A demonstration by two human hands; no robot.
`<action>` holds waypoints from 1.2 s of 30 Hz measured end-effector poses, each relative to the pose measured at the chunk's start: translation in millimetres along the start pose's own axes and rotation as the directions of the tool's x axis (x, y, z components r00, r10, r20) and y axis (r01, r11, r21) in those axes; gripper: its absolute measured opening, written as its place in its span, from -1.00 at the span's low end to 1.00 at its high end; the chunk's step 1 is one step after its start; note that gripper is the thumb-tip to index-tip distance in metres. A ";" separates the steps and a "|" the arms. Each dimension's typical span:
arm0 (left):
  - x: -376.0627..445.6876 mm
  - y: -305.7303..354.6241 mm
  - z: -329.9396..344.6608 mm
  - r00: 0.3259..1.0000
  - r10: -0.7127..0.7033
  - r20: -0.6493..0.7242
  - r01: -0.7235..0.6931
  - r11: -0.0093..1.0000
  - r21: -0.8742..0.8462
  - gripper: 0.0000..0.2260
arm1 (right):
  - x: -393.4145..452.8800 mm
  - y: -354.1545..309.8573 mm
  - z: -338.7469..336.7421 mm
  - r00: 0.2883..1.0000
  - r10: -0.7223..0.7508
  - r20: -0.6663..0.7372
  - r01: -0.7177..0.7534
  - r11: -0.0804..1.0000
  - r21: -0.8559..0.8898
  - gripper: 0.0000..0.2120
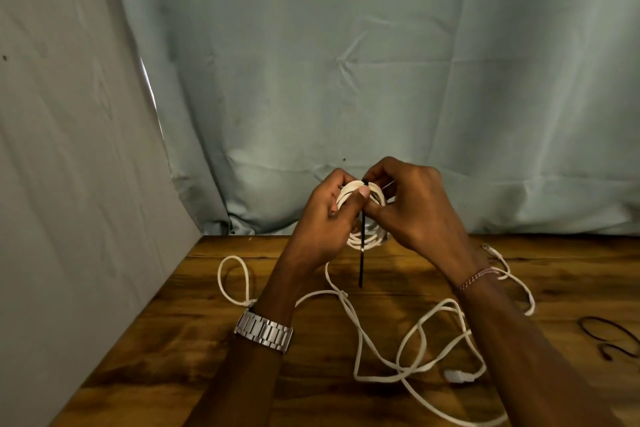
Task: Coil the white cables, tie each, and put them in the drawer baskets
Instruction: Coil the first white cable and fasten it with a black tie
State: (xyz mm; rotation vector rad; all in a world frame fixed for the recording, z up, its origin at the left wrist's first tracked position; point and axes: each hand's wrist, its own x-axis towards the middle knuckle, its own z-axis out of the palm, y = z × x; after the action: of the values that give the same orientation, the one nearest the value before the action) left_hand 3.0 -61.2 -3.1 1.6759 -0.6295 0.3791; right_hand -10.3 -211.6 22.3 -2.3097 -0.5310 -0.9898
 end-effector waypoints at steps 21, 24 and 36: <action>-4.0 6.1 0.1 0.999 0.021 0.025 -0.020 0.998 -0.055 -0.86 | 0.2 2.8 9.8 0.972 0.178 0.153 -0.209 0.953 0.218 -0.84; -4.2 9.3 -3.3 0.999 0.030 0.016 -0.029 0.999 -0.026 -0.89 | -1.7 -0.3 12.4 0.975 0.183 0.124 -0.210 0.943 0.259 -0.86; -2.9 6.0 -1.9 0.998 0.059 -0.013 -0.059 0.997 -0.044 -0.91 | 1.1 -0.4 -8.7 0.963 0.207 0.170 -0.264 0.845 0.466 -0.55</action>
State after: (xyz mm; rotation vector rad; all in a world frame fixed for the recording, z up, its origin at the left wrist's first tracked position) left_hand -2.7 -59.4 0.4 1.6146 -0.6757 0.4139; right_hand -14.3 -216.7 28.2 -1.9207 -0.4620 -0.5298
